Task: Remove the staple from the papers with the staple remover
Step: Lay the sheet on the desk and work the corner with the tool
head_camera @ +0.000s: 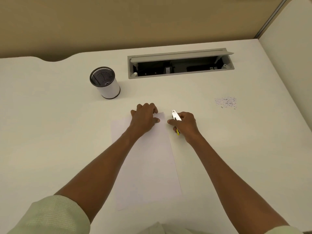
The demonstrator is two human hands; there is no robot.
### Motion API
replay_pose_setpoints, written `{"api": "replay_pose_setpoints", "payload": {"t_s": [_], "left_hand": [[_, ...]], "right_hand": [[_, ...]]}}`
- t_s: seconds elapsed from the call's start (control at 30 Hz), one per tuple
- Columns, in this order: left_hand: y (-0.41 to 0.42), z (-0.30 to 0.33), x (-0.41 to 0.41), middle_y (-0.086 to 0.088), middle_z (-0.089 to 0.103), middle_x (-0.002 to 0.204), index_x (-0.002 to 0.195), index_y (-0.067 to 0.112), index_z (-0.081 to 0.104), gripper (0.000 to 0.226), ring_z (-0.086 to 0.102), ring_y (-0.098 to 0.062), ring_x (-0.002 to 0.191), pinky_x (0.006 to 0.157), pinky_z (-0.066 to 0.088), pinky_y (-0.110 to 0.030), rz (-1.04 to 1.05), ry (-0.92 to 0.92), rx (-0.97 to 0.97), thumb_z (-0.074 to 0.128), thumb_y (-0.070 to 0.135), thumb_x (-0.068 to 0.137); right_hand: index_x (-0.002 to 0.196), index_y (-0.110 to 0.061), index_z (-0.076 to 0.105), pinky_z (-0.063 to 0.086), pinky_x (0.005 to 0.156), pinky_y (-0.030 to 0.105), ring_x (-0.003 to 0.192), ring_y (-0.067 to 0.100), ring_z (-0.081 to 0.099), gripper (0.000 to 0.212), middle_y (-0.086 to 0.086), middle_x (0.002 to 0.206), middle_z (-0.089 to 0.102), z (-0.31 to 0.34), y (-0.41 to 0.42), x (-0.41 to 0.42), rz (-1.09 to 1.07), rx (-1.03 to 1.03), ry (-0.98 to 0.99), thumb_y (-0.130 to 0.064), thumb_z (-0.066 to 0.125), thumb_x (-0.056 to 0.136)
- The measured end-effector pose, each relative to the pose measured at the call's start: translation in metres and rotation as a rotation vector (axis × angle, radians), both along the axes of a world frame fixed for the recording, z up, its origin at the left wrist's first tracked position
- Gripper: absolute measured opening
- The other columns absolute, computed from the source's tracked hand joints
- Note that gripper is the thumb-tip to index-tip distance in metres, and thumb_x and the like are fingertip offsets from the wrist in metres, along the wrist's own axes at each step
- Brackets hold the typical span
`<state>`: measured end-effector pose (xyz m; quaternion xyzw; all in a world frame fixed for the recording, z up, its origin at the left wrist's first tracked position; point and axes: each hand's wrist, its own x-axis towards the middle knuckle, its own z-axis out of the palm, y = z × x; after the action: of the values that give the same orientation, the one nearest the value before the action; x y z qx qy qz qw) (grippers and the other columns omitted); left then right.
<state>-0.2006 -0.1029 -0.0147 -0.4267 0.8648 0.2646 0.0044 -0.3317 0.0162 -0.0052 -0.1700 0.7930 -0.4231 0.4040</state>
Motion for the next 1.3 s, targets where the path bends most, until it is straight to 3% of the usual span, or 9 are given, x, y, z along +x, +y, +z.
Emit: {"api": "replay_pose_setpoints", "payload": {"t_s": [0.27, 0.43, 0.53, 0.6, 0.77, 0.9, 1.1, 1.23, 1.3], "left_hand": [[-0.005, 0.005, 0.000, 0.000, 0.064, 0.110, 0.119, 0.019, 0.056, 0.030, 0.051, -0.023, 0.112, 0.088, 0.025, -0.036, 0.015, 0.118, 0.115, 0.068, 0.020, 0.092], [-0.006, 0.021, 0.006, 0.006, 0.063, 0.105, 0.116, 0.020, 0.059, 0.032, 0.052, -0.017, 0.104, 0.088, 0.027, -0.033, 0.006, 0.239, 0.038, 0.073, 0.027, 0.089], [0.010, 0.034, 0.009, 0.009, 0.063, 0.096, 0.106, 0.019, 0.064, 0.024, 0.053, -0.010, 0.090, 0.080, 0.037, -0.027, 0.159, 0.417, -0.079, 0.076, 0.026, 0.086], [0.023, 0.046, 0.009, 0.013, 0.065, 0.082, 0.091, 0.018, 0.069, 0.008, 0.059, -0.005, 0.077, 0.072, 0.043, -0.023, 0.297, 0.512, 0.020, 0.072, 0.025, 0.090], [0.037, 0.076, 0.003, -0.008, 0.077, 0.082, 0.086, 0.007, 0.075, 0.035, 0.071, -0.016, 0.075, 0.080, 0.060, -0.033, 0.662, 0.666, 0.642, 0.070, 0.042, 0.091], [0.041, 0.081, 0.009, -0.010, 0.078, 0.086, 0.086, 0.005, 0.075, 0.017, 0.073, -0.018, 0.078, 0.079, 0.061, -0.029, 0.758, 0.722, 0.824, 0.075, 0.022, 0.087], [0.054, 0.053, 0.037, -0.014, 0.076, 0.094, 0.102, 0.000, 0.074, 0.016, 0.070, -0.017, 0.081, 0.077, 0.057, -0.026, 0.653, 0.699, 0.860, 0.072, 0.011, 0.091], [0.071, 0.036, 0.047, -0.011, 0.072, 0.091, 0.090, 0.011, 0.073, 0.008, 0.070, -0.020, 0.086, 0.089, 0.058, -0.034, 0.604, 0.684, 0.783, 0.069, 0.005, 0.092], [0.076, 0.026, 0.048, -0.009, 0.074, 0.093, 0.098, 0.008, 0.074, 0.008, 0.071, -0.020, 0.089, 0.092, 0.058, -0.036, 0.607, 0.663, 0.730, 0.070, 0.007, 0.092]], "right_hand": [[0.084, -0.021, 0.063, 0.058, 0.064, 0.048, 0.061, 0.024, 0.069, 0.033, -0.003, 0.072, 0.071, -0.004, -0.017, 0.006, 0.049, 0.001, 0.163, -0.026, 0.078, 0.055], [0.083, -0.014, 0.061, 0.049, 0.049, 0.029, 0.055, 0.020, 0.065, 0.026, 0.009, 0.086, 0.073, 0.011, -0.019, 0.007, -0.056, -0.105, 0.084, -0.012, 0.081, 0.066], [0.084, -0.013, 0.062, 0.050, 0.051, 0.029, 0.055, 0.020, 0.066, 0.023, 0.005, 0.082, 0.074, 0.022, -0.018, 0.009, -0.089, -0.174, 0.136, -0.013, 0.079, 0.069], [0.084, -0.016, 0.062, 0.053, 0.056, 0.034, 0.060, 0.022, 0.067, 0.021, 0.000, 0.077, 0.072, 0.028, -0.018, 0.014, -0.084, -0.198, 0.257, -0.019, 0.078, 0.071], [0.087, -0.019, 0.059, 0.040, 0.051, 0.026, 0.057, 0.012, 0.056, 0.015, -0.009, 0.065, 0.062, 0.046, -0.009, 0.038, -0.037, -0.252, 0.613, -0.026, 0.072, 0.083], [0.088, -0.022, 0.053, 0.041, 0.053, 0.031, 0.055, 0.018, 0.052, 0.011, -0.006, 0.061, 0.058, 0.045, 0.004, 0.063, 0.032, -0.262, 0.745, -0.026, 0.063, 0.089], [0.088, -0.020, 0.058, 0.047, 0.058, 0.034, 0.063, 0.019, 0.059, 0.020, -0.005, 0.069, 0.063, 0.030, 0.024, 0.071, 0.004, -0.286, 0.497, -0.035, 0.071, 0.084], [0.093, -0.014, 0.068, 0.055, 0.067, 0.045, 0.065, 0.025, 0.067, 0.023, 0.001, 0.075, 0.069, 0.015, 0.040, 0.063, 0.090, -0.242, 0.348, -0.036, 0.066, 0.086], [0.091, -0.012, 0.067, 0.055, 0.067, 0.047, 0.066, 0.031, 0.065, 0.029, 0.008, 0.075, 0.068, 0.010, 0.046, 0.058, 0.161, -0.217, 0.348, -0.040, 0.061, 0.084]]}}
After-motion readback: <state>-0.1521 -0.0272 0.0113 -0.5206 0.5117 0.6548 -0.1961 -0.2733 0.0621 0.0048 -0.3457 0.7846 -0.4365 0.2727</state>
